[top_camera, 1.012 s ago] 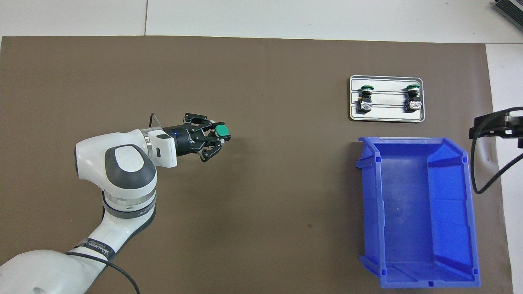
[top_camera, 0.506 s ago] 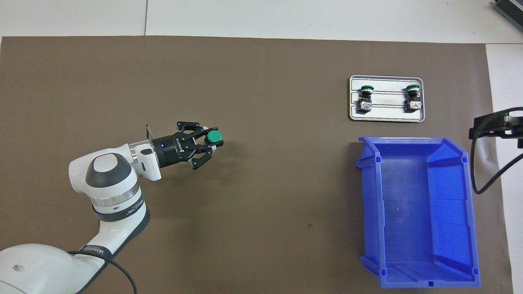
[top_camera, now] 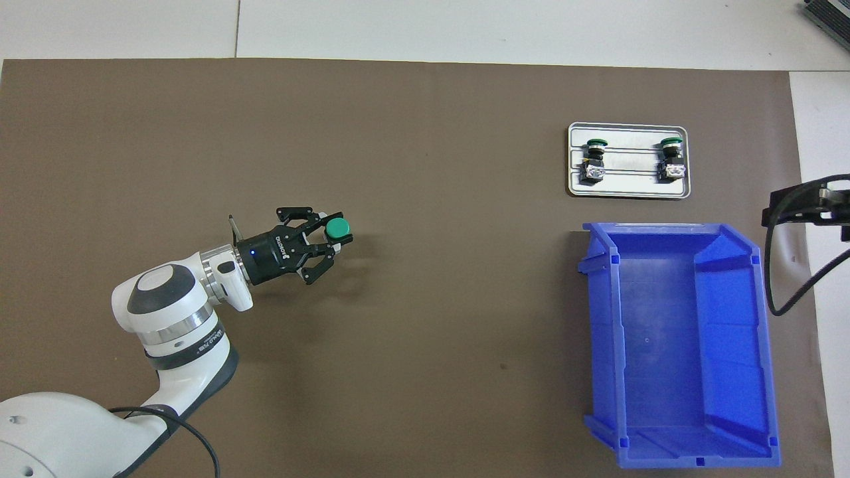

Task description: Place and press button with both arms

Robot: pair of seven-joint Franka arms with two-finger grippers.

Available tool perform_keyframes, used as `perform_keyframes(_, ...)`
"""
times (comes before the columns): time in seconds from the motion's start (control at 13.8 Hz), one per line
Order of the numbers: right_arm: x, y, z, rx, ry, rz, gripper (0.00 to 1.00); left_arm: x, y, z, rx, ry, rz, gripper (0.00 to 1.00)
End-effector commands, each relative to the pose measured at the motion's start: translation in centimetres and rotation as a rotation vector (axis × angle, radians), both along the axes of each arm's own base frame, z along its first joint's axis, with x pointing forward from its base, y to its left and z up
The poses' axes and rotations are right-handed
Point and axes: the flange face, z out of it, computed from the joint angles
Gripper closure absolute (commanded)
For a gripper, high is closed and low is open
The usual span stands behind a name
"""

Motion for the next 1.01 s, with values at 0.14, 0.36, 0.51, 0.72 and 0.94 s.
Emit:
perform_keyframes(0.14, -0.9, -0.4, 0.1, 0.022, 0.005, 0.007, 0.0, -2.7, 2.4, -3.3, -0.127, -0.099, -0.009, 1.0)
perform_keyframes(0.36, -1.0, -0.4, 0.1, 0.023, 0.005, 0.007, 0.0, -2.8, 2.3, -3.0, -0.135, -0.111, -0.015, 1.0)
perform_keyframes(0.51, -1.0, -0.4, 0.1, 0.023, 0.007, 0.007, 0.0, -3.1, 2.5, -3.4, -0.125, -0.1, -0.01, 1.0)
perform_keyframes(0.72, -1.1, -0.5, 0.2, 0.023, 0.007, 0.005, 0.0, -3.7, 2.9, -4.0, -0.11, -0.077, -0.004, 1.0)
perform_keyframes(0.94, -1.1, -0.5, 0.2, 0.023, 0.007, 0.005, 0.0, -3.5, 3.5, -4.0, -0.113, -0.06, 0.012, 1.0)
